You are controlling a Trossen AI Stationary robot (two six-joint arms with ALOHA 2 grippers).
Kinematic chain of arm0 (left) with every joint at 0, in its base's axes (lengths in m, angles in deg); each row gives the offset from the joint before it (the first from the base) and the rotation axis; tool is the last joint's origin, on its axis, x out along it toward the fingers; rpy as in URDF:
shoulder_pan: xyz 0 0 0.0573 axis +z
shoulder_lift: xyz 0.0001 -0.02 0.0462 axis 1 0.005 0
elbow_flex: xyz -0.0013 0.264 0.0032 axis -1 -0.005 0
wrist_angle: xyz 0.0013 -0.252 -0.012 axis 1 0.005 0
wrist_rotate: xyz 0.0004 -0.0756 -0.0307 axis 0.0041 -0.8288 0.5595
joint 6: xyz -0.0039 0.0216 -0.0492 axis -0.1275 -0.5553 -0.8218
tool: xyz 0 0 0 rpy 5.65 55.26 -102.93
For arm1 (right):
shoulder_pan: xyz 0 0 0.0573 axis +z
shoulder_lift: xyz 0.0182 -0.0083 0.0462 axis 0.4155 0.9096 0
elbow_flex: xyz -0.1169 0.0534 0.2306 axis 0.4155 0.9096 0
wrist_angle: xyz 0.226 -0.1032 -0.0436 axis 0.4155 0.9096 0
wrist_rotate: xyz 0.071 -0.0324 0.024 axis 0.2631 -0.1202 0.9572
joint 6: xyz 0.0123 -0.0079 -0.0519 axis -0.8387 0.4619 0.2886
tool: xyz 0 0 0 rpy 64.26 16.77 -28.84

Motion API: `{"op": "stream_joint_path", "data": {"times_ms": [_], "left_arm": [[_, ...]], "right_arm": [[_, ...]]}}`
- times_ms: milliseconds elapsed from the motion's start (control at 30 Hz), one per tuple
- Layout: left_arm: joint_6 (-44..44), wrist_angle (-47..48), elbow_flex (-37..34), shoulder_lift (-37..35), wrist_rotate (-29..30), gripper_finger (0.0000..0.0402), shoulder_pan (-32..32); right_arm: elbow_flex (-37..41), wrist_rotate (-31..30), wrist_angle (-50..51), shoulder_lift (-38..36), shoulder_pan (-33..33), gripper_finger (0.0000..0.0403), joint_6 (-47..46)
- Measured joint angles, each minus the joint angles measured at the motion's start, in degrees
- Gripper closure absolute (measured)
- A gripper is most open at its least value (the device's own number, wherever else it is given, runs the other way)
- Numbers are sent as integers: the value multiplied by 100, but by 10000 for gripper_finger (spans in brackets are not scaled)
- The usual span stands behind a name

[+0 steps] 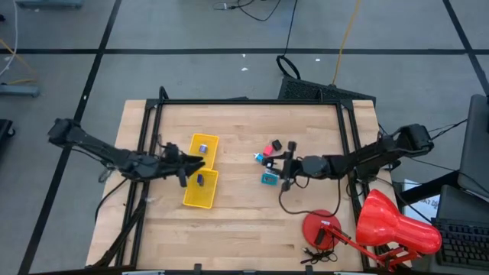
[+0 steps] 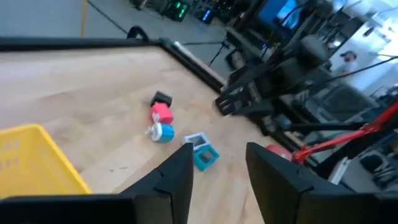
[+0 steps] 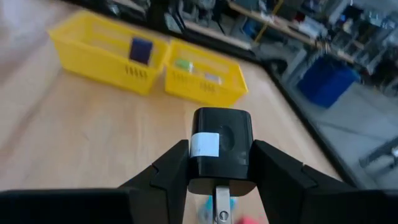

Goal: Pick & Place Office items
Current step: Put the bottom black adapter into the top yellow basket

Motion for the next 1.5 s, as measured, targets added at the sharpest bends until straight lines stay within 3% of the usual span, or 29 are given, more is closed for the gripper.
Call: {"op": "stream_joint_path", "data": {"times_ms": [233,500,867,1100,1500], "left_arm": [[-876,-1683,0,1451,-160,166,694],[-1079,-3456,148,2886,-1812,98,1286],[-591,-3496,1659,4501,-2509,92,1576],[-798,-3501,2419,5305,-2874,92,1720],[-765,-3200,3257,5912,-3232,92,1785]], "right_arm": [[-354,-608,128,2,436,257,603],[-507,-907,125,4,686,257,992],[-518,-866,102,11,687,257,1006],[-518,-862,14,11,739,260,1129],[-518,-895,-13,89,746,260,1196]]}}
